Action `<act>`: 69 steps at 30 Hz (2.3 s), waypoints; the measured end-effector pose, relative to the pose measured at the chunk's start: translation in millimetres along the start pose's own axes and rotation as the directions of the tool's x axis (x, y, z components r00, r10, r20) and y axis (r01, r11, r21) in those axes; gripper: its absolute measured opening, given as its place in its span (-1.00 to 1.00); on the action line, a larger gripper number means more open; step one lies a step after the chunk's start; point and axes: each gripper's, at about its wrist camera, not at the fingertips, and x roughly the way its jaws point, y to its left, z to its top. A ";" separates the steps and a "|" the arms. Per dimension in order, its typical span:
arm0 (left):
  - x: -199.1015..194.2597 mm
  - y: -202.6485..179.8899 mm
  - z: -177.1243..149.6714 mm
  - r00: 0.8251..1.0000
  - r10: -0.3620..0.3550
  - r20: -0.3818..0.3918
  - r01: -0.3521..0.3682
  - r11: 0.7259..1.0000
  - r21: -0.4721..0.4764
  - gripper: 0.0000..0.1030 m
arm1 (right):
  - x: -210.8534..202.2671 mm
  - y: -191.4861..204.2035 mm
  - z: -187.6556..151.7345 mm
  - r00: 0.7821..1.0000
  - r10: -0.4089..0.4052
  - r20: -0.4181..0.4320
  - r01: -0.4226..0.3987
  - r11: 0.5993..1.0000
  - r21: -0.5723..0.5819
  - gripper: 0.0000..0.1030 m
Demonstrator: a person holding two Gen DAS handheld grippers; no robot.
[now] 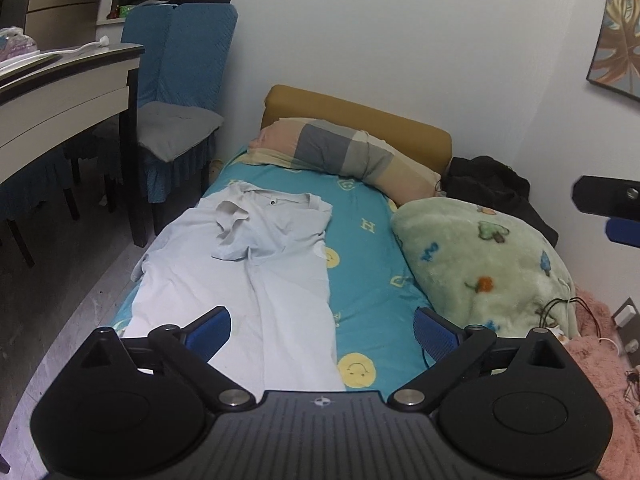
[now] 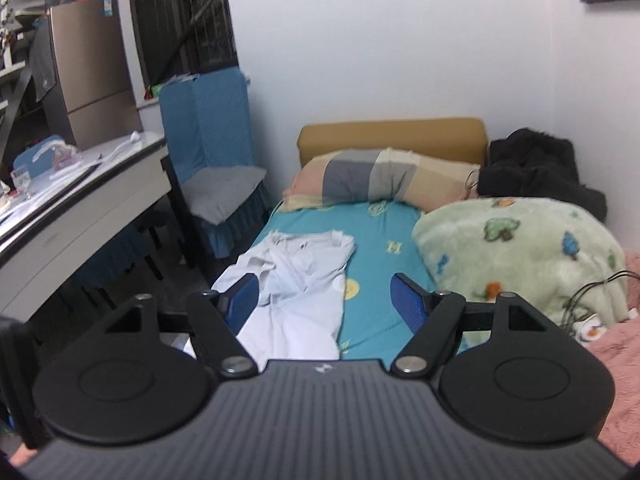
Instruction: Fold clothes
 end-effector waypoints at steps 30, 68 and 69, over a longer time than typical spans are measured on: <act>230.3 274.4 -44.6 0.955 0.294 0.032 -0.274 0.921 -0.278 0.92 | 598.3 355.5 -127.6 0.809 0.116 -0.576 -0.526 0.579 -0.623 0.42; 210.1 224.2 -53.0 0.988 0.143 0.066 -0.129 0.976 -0.177 0.92 | 438.6 36.1 -112.7 0.999 -0.015 -0.034 0.019 0.992 0.123 0.66; 211.1 221.9 -53.9 0.989 0.136 0.064 -0.123 0.977 -0.173 0.92 | 428.6 38.2 -110.7 1.000 0.009 -0.023 -0.006 0.992 0.128 0.66</act>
